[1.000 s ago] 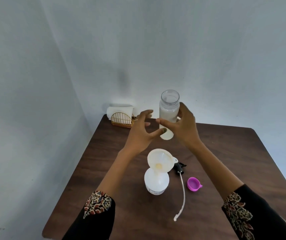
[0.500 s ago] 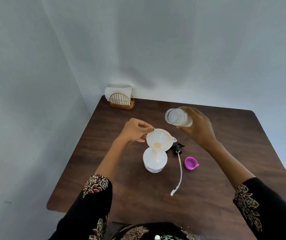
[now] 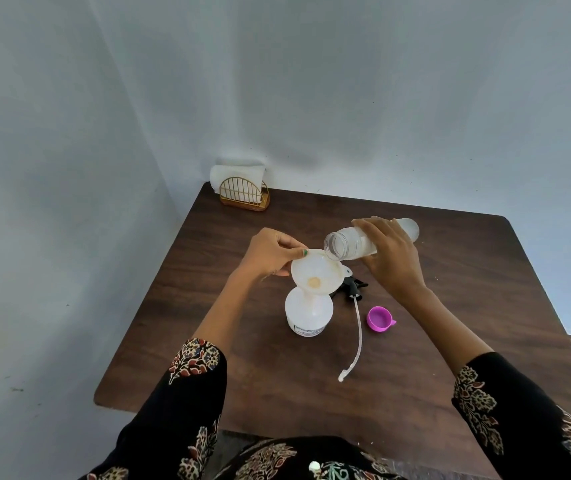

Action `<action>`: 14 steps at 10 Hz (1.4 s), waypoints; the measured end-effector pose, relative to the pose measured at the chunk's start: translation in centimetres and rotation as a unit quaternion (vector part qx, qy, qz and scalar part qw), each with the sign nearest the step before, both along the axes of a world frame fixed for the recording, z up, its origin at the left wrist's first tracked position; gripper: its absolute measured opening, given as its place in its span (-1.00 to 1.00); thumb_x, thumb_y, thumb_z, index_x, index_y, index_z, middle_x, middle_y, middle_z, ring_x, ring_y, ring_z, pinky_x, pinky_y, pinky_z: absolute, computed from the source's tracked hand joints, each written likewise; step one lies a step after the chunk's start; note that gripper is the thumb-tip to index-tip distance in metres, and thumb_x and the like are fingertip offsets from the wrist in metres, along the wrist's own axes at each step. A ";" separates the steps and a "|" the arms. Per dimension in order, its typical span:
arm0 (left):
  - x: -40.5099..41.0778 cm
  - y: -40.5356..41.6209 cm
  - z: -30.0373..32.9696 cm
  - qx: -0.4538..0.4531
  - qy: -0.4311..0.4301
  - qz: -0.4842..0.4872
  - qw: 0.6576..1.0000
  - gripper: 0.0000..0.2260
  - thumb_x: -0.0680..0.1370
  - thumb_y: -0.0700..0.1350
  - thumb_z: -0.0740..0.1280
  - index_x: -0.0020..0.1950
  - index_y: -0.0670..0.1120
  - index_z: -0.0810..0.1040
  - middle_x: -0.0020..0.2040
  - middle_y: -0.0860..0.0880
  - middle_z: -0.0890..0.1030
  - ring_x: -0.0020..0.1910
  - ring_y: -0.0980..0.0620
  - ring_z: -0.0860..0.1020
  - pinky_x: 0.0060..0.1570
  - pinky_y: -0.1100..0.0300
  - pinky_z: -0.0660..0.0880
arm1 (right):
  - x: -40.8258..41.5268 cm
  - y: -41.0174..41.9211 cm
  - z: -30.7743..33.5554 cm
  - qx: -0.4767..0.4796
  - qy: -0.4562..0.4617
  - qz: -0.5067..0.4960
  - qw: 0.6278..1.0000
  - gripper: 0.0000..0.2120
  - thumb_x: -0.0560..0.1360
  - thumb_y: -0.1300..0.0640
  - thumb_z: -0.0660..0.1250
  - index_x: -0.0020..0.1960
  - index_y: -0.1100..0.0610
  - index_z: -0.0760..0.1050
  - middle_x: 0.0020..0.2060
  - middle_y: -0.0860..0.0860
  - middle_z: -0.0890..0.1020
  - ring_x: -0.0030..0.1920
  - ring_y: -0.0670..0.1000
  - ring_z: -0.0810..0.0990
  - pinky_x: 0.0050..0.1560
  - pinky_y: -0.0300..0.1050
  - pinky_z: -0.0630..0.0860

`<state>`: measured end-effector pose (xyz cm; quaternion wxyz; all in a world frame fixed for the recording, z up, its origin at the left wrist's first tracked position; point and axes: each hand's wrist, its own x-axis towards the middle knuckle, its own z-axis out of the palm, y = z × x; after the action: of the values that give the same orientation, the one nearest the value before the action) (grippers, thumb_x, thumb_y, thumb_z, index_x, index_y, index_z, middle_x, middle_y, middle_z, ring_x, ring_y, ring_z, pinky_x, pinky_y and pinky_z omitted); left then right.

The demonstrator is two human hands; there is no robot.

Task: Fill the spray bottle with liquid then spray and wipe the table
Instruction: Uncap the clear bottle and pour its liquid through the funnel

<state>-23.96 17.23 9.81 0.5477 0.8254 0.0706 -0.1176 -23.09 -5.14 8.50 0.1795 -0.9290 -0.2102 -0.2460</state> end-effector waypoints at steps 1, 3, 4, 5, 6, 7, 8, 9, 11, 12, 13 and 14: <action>-0.1 -0.2 0.1 0.003 -0.002 -0.002 1.000 -0.83 0.46 -0.16 0.43 0.05 -0.12 0.66 0.04 -0.06 0.66 0.02 0.00 0.61 -0.26 0.24 0.60 | 0.1 -0.1 -0.1 -0.017 -0.005 -0.004 1.000 -0.46 0.21 0.34 0.55 0.16 0.18 0.54 0.03 0.09 0.63 0.08 0.18 0.57 0.04 0.21 0.53; -0.2 -0.4 0.1 0.003 -0.004 -0.004 1.000 -0.82 0.47 -0.16 0.42 0.06 -0.12 0.66 0.03 -0.06 0.65 0.00 0.02 0.60 -0.30 0.27 0.59 | 0.3 -0.3 -0.4 -0.038 -0.008 -0.009 0.999 -0.40 0.18 0.41 0.55 0.18 0.16 0.53 0.05 0.10 0.62 0.12 0.20 0.56 0.09 0.24 0.52; -0.3 -0.5 0.1 0.007 -0.010 -0.005 1.000 -0.82 0.47 -0.16 0.42 0.06 -0.12 0.65 0.05 -0.06 0.65 0.00 0.02 0.59 -0.32 0.29 0.57 | 0.2 -0.5 -0.5 -0.041 -0.009 -0.011 0.999 -0.40 0.18 0.39 0.55 0.19 0.16 0.53 0.06 0.10 0.62 0.12 0.20 0.56 0.10 0.24 0.51; -0.4 -0.5 0.0 0.007 -0.014 -0.003 1.000 -0.82 0.47 -0.16 0.42 0.06 -0.12 0.65 0.05 -0.06 0.65 -0.02 0.04 0.59 -0.35 0.32 0.55 | 0.1 -0.6 -0.6 -0.050 -0.014 -0.007 0.999 -0.42 0.19 0.38 0.55 0.18 0.17 0.54 0.05 0.11 0.62 0.12 0.22 0.57 0.10 0.24 0.50; -0.4 -0.6 -0.1 0.007 -0.017 0.001 1.000 -0.84 0.47 -0.16 0.42 0.04 -0.11 0.66 0.04 -0.05 0.65 -0.05 0.06 0.58 -0.36 0.32 0.54 | 0.1 -0.7 -0.7 -0.063 -0.020 -0.006 0.998 -0.42 0.19 0.38 0.56 0.18 0.18 0.54 0.06 0.13 0.63 0.13 0.23 0.57 0.11 0.25 0.49; -0.4 -0.6 -0.1 0.005 -0.017 0.002 1.000 -0.84 0.47 -0.16 0.42 0.04 -0.11 0.66 0.04 -0.04 0.65 -0.05 0.06 0.58 -0.36 0.32 0.55 | 0.1 -0.8 -0.7 -0.066 -0.018 -0.006 0.998 -0.41 0.18 0.36 0.56 0.18 0.19 0.53 0.07 0.13 0.63 0.14 0.24 0.57 0.15 0.27 0.47; -0.4 -0.6 -0.1 0.003 -0.017 0.002 1.000 -0.85 0.47 -0.16 0.42 0.03 -0.10 0.66 0.03 -0.05 0.65 -0.03 0.05 0.59 -0.35 0.30 0.55 | 0.1 -0.8 -0.6 -0.071 -0.018 -0.002 0.997 -0.41 0.18 0.32 0.57 0.19 0.20 0.53 0.08 0.15 0.62 0.14 0.25 0.56 0.20 0.28 0.42; -0.4 -0.7 -0.2 -0.002 -0.017 0.005 1.000 -0.85 0.48 -0.16 0.42 0.03 -0.10 0.66 0.02 -0.05 0.66 -0.03 0.04 0.60 -0.33 0.28 0.55 | 0.1 -0.8 -0.5 -0.074 -0.023 0.001 0.997 -0.42 0.19 0.31 0.57 0.19 0.21 0.53 0.09 0.15 0.62 0.16 0.26 0.56 0.23 0.28 0.38; -0.3 -0.7 -0.2 -0.003 -0.018 0.005 1.000 -0.85 0.48 -0.16 0.42 0.03 -0.11 0.66 0.03 -0.05 0.65 -0.03 0.05 0.59 -0.34 0.30 0.56 | 0.1 -0.8 -0.3 -0.068 -0.038 0.004 0.997 -0.43 0.20 0.35 0.53 0.20 0.23 0.54 0.09 0.17 0.62 0.17 0.28 0.55 0.24 0.30 0.36; -0.2 -0.7 -0.2 -0.001 -0.016 0.006 1.000 -0.85 0.47 -0.16 0.42 0.03 -0.10 0.66 0.03 -0.05 0.65 -0.04 0.06 0.59 -0.35 0.31 0.55 | -0.1 -0.7 0.2 -0.056 -0.041 0.016 0.997 -0.53 0.27 0.23 0.43 0.18 0.25 0.54 0.08 0.20 0.62 0.16 0.31 0.55 0.24 0.33 0.34; -0.2 -0.7 -0.2 0.003 -0.016 0.005 1.000 -0.85 0.48 -0.15 0.42 0.03 -0.10 0.66 0.04 -0.04 0.65 -0.04 0.06 0.59 -0.37 0.33 0.53 | 0.1 -0.8 0.2 -0.056 -0.033 0.012 0.998 -0.48 0.25 0.27 0.50 0.20 0.24 0.53 0.09 0.20 0.61 0.18 0.30 0.54 0.26 0.31 0.33; -0.2 -0.7 -0.2 0.003 -0.016 0.004 1.000 -0.85 0.47 -0.15 0.42 0.03 -0.10 0.66 0.03 -0.04 0.65 -0.04 0.05 0.59 -0.40 0.34 0.52 | 0.2 -0.8 0.1 -0.057 -0.037 0.009 0.998 -0.44 0.21 0.32 0.53 0.20 0.24 0.53 0.09 0.19 0.62 0.18 0.29 0.54 0.26 0.31 0.33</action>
<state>-24.14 16.56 9.59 0.5467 0.8285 0.0654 -0.1019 -22.92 -5.91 8.61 0.1207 -0.9261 -0.2391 -0.2658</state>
